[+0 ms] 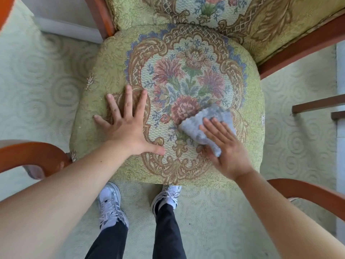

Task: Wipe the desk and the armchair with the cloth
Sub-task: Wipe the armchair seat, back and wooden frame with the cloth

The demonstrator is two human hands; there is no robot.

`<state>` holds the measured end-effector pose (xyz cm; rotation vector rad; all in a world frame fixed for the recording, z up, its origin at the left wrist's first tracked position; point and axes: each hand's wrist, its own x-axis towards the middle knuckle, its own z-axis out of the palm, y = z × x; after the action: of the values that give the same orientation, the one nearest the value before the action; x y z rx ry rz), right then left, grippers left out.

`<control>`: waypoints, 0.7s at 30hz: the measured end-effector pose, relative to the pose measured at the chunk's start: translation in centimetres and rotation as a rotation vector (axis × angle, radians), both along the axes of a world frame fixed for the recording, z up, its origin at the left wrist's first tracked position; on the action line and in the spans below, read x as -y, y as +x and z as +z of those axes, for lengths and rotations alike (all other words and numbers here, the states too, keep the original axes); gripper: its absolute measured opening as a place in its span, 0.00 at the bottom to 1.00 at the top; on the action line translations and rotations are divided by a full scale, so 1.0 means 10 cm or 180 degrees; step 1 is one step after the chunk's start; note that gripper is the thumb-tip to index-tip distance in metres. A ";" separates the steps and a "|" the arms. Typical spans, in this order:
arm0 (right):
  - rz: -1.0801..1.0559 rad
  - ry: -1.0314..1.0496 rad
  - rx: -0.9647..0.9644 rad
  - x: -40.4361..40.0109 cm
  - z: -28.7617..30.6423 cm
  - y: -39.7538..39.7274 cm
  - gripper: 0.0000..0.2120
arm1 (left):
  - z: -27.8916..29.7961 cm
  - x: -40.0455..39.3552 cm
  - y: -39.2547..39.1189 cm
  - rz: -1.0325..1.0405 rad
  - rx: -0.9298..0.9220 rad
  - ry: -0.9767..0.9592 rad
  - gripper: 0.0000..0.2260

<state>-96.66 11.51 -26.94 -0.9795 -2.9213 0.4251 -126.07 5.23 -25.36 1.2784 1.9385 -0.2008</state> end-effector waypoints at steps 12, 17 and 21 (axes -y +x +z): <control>-0.2888 -0.0692 -0.0655 0.30 0.12 -1.13 0.28 | -0.05 0.03 0.02 0.0007 -0.0044 0.0096 0.76; -0.1401 -0.0962 -0.0540 0.61 0.09 -1.58 0.30 | -0.07 0.03 0.05 0.0110 -0.0200 0.0169 0.65; -0.0529 -0.0653 -0.0077 0.38 0.13 -1.08 0.28 | -0.05 0.03 0.02 0.0019 -0.0038 0.0081 0.76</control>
<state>-107.42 7.76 -25.67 -1.2204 -2.7875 0.7323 -125.90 4.91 -25.90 1.2906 1.9603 -0.1817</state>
